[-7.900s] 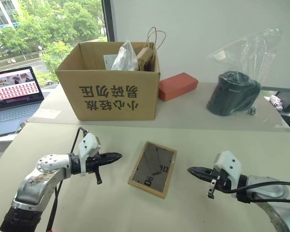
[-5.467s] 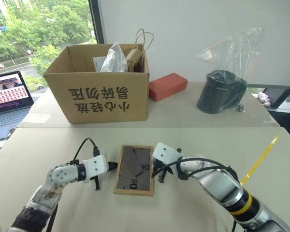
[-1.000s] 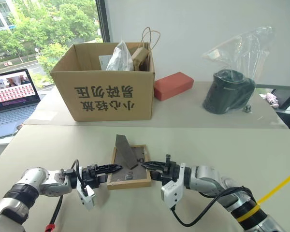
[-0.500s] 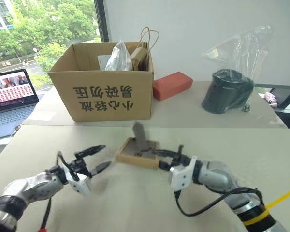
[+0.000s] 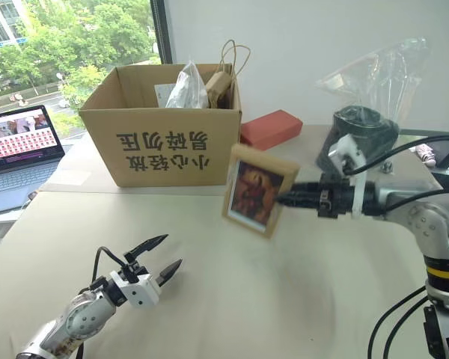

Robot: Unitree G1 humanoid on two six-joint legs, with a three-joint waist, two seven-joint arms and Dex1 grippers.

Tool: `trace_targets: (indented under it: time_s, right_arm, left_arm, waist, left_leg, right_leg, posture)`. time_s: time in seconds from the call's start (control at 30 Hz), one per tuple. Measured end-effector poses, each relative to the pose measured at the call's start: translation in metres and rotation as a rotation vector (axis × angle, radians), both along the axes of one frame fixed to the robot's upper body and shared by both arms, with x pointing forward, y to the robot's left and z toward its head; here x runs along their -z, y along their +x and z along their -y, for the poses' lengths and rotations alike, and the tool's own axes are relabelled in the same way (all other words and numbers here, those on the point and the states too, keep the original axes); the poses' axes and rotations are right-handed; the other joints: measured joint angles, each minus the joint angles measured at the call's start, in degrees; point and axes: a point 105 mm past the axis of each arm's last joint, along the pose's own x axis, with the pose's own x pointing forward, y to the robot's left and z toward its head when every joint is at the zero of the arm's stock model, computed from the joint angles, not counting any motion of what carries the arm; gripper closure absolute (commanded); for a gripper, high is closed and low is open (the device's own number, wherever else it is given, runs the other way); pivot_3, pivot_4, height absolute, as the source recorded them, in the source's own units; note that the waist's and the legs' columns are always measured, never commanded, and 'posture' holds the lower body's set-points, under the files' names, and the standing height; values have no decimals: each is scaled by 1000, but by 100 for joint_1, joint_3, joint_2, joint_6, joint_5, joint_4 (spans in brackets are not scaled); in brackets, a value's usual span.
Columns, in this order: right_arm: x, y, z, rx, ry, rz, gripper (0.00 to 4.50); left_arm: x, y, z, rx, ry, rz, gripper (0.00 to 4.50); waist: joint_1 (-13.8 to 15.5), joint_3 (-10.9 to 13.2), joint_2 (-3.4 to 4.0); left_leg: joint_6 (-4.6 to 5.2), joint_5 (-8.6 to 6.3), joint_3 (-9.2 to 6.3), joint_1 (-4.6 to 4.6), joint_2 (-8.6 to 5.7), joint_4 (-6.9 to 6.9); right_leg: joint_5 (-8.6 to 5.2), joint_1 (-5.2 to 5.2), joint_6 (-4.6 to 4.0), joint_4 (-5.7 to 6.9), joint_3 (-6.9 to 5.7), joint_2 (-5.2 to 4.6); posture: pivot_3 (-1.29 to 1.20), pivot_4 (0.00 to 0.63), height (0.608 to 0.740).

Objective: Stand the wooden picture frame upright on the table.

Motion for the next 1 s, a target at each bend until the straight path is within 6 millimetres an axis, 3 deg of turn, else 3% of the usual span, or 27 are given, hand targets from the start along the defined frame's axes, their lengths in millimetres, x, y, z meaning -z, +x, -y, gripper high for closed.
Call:
trace_targets:
  time_s: [0.13,0.27,0.37,0.47,0.67,0.87,1.0]
  right_arm:
    - [18,5,-3,4,-16,-81,3257]
    - [22,8,-2,-3,-24,-72,3257]
    - [25,9,-1,-6,-24,-73,3257]
    - [29,10,1,8,-37,-64,2048]
    - [46,10,9,59,-54,-101,90]
    - [34,-7,42,154,-55,-80,35]
    - [38,-30,66,284,-99,-60,35]
  left_arm:
    - [0,-5,7,38,-59,-76,645]
    - [-1,-13,18,107,-213,-344,645]
    - [-9,-17,26,157,-248,-400,645]
    - [-14,-14,25,150,-258,-400,611]
    - [-13,-13,24,143,-258,-402,611]
    - [-12,-12,18,100,-277,-403,611]
    - [-6,-6,3,-62,-423,-474,611]
  waist:
    - [-29,1,1]
    - [-51,1,1]
    - [-53,1,1]
    - [-59,0,1]
    - [-34,1,2]
    - [22,1,2]
    - [62,1,-1]
  left_leg:
    - [0,0,0,-4,0,0]
    - [0,0,0,-3,2,0]
    - [0,0,0,5,3,2]
    - [0,0,1,8,3,3]
    - [0,0,0,-7,1,7]
    - [3,-2,0,-9,0,7]
    - [10,-6,1,-8,1,11]
  right_leg:
    - [0,-5,1,1,0,0]
    - [-1,-4,1,2,0,2]
    - [-1,1,1,3,1,5]
    - [-1,4,2,3,2,6]
    - [0,-2,3,-5,0,3]
    - [-1,0,4,-9,0,2]
    - [-3,2,6,-8,1,3]
  posture:
    - [0,150,740]
    - [0,150,740]
    - [0,150,740]
    - [0,150,740]
    - [0,150,740]
    - [0,150,740]
    - [0,150,740]
